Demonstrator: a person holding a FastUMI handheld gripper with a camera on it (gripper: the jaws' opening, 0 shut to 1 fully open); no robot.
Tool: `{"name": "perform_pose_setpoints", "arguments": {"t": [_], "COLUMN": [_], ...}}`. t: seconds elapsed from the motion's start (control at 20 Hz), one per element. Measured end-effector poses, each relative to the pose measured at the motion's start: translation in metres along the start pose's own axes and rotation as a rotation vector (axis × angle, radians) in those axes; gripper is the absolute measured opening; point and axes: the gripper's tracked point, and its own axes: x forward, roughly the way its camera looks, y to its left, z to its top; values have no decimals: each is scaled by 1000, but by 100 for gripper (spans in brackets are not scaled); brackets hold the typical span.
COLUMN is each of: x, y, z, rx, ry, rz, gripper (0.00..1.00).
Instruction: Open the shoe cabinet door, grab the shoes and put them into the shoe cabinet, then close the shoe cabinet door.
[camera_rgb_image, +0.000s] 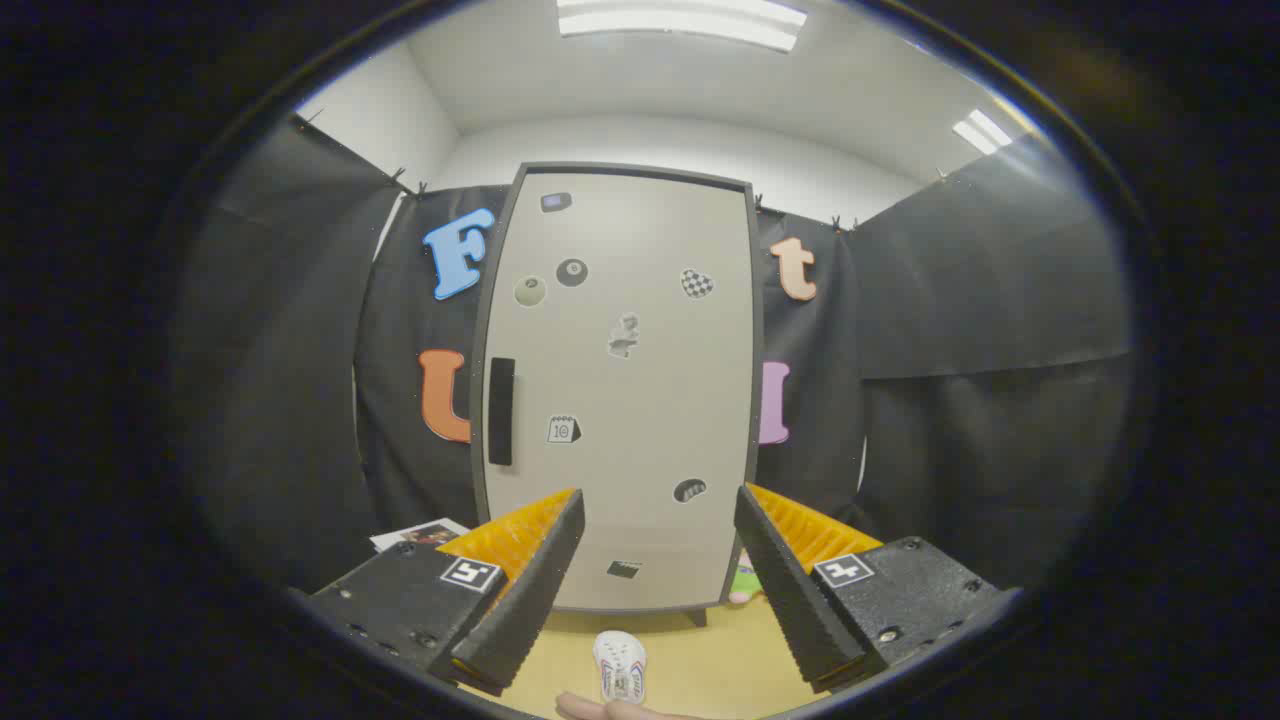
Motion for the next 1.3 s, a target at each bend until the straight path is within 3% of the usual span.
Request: {"name": "perform_pose_setpoints", "arguments": {"t": [0.75, 1.0, 1.3], "x": [5, 35, 81], "y": [6, 17, 73], "z": [-2, 12, 26], "rx": [32, 73, 47], "ry": [37, 22, 81], "rz": [32, 103, 297], "gripper": [99, 99, 99]}}
